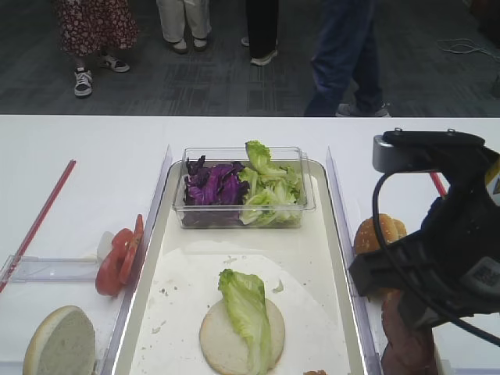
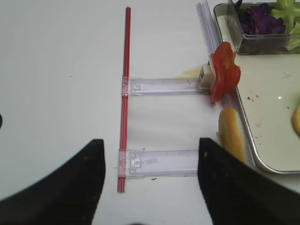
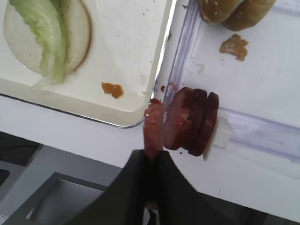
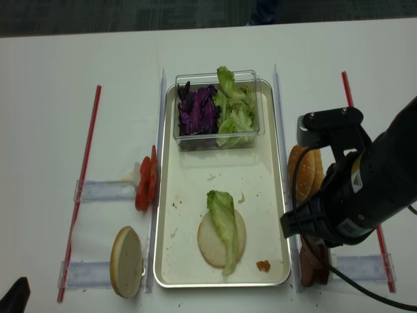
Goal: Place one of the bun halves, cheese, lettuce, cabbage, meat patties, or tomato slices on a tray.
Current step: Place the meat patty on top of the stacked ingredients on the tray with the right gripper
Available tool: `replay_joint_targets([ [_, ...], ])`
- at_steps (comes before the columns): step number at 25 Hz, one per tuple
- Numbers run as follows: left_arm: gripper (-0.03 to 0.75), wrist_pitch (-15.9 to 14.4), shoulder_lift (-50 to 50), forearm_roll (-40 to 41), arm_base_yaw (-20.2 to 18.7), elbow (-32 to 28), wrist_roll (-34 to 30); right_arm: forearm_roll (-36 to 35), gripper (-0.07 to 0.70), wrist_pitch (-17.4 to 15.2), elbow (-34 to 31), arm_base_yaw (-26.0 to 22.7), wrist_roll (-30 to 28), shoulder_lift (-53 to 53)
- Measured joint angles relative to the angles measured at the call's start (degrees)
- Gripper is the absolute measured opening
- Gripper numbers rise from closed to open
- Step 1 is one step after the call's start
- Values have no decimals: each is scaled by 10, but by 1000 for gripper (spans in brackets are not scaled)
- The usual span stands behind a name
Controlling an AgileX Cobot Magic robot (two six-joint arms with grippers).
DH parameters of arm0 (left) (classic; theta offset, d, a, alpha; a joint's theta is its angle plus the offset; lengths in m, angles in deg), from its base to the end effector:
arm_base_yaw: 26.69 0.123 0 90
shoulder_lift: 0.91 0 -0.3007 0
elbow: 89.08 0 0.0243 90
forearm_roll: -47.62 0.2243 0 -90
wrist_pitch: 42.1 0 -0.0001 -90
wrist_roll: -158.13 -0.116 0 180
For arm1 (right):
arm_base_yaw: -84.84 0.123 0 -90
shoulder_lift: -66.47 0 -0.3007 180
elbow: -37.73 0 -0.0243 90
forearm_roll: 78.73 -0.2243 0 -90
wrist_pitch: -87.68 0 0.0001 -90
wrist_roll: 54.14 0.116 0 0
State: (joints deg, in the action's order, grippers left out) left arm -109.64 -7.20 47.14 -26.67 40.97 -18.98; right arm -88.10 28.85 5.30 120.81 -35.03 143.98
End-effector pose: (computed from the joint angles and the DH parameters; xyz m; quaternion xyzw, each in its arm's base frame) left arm -0.0296 -0.0009 0.2362 -0.0220 0.8818 -0.0160 0.4709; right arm 0.1338 0.1171 0.2504 -0.1106 0.9863 0.1104 0.0524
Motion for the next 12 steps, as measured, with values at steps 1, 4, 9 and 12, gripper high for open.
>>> replay_joint_targets([
  [1, 412, 0, 0, 0, 0, 0, 0, 0, 78, 0, 0, -1, -2, 0],
  [4, 412, 0, 0, 0, 0, 0, 0, -23, 78, 0, 0, -27, -26, 0],
  [9, 412, 0, 0, 0, 0, 0, 0, -90, 78, 0, 0, -94, -110, 0],
  [12, 412, 0, 0, 0, 0, 0, 0, -129, 78, 4, 0, -119, -176, 0],
])
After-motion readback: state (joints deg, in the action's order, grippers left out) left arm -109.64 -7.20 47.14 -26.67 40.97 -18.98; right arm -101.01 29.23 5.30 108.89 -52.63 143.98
